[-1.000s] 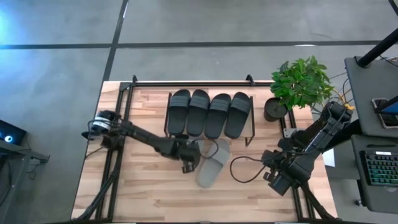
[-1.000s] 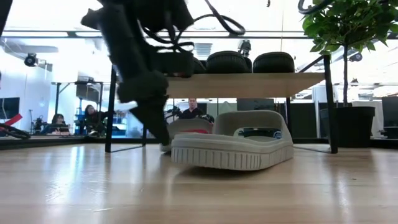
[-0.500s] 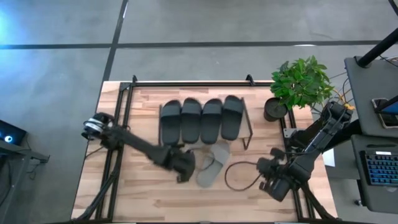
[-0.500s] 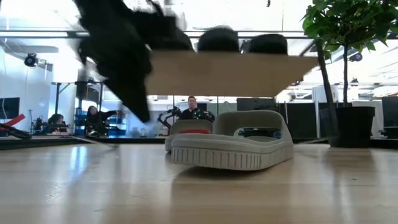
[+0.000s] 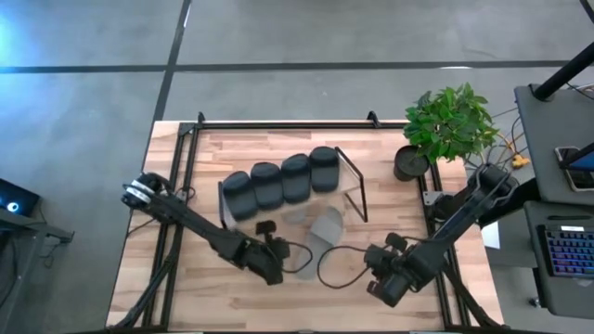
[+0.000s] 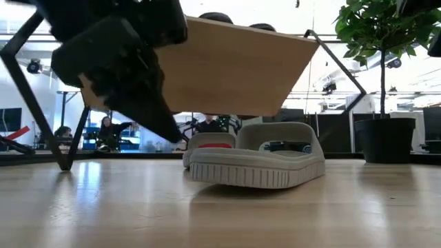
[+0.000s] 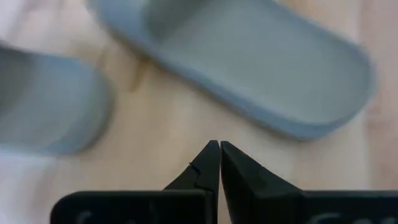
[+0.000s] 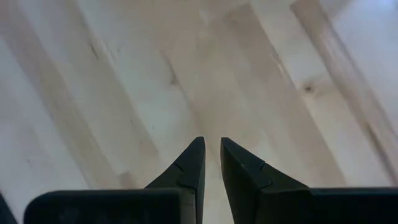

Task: Pick and place slides into the shelf
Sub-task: Adjust the gray slipper under the shelf, then move the gray slipper to the top center of the table

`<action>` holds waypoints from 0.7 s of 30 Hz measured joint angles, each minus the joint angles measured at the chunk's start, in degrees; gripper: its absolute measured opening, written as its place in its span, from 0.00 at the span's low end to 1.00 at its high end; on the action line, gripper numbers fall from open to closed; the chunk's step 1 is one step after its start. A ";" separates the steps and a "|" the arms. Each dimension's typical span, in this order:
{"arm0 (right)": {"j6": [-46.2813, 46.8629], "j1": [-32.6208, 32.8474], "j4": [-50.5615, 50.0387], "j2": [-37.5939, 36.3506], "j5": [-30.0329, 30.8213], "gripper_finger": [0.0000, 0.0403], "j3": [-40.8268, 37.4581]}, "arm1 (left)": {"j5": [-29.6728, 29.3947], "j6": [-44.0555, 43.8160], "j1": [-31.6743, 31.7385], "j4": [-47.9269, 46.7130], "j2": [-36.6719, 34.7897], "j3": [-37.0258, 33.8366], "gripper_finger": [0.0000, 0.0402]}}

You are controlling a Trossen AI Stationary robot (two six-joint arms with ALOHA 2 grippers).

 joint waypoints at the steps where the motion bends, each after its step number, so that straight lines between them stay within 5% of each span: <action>1: -0.64 -0.07 0.06 0.48 -0.41 0.11 0.75 | 0.54 0.04 0.02 4.54 0.75 -1.49 0.00; 4: -2.65 0.03 -1.29 1.08 2.36 0.11 4.25 | 0.88 -0.73 0.09 13.47 4.58 -4.17 0.00; 9: -4.02 -4.23 -22.87 -2.18 24.79 0.09 20.85 | -1.02 -4.92 -1.01 15.95 8.51 -2.95 0.00; 12: -7.05 -15.94 -32.50 -4.67 25.17 0.07 27.01 | -2.46 -5.12 -1.95 15.85 8.81 -2.15 0.00; 21: -31.37 -35.65 -18.94 -9.32 23.54 0.06 32.63 | -7.76 -9.65 -3.37 18.19 10.55 -2.52 0.00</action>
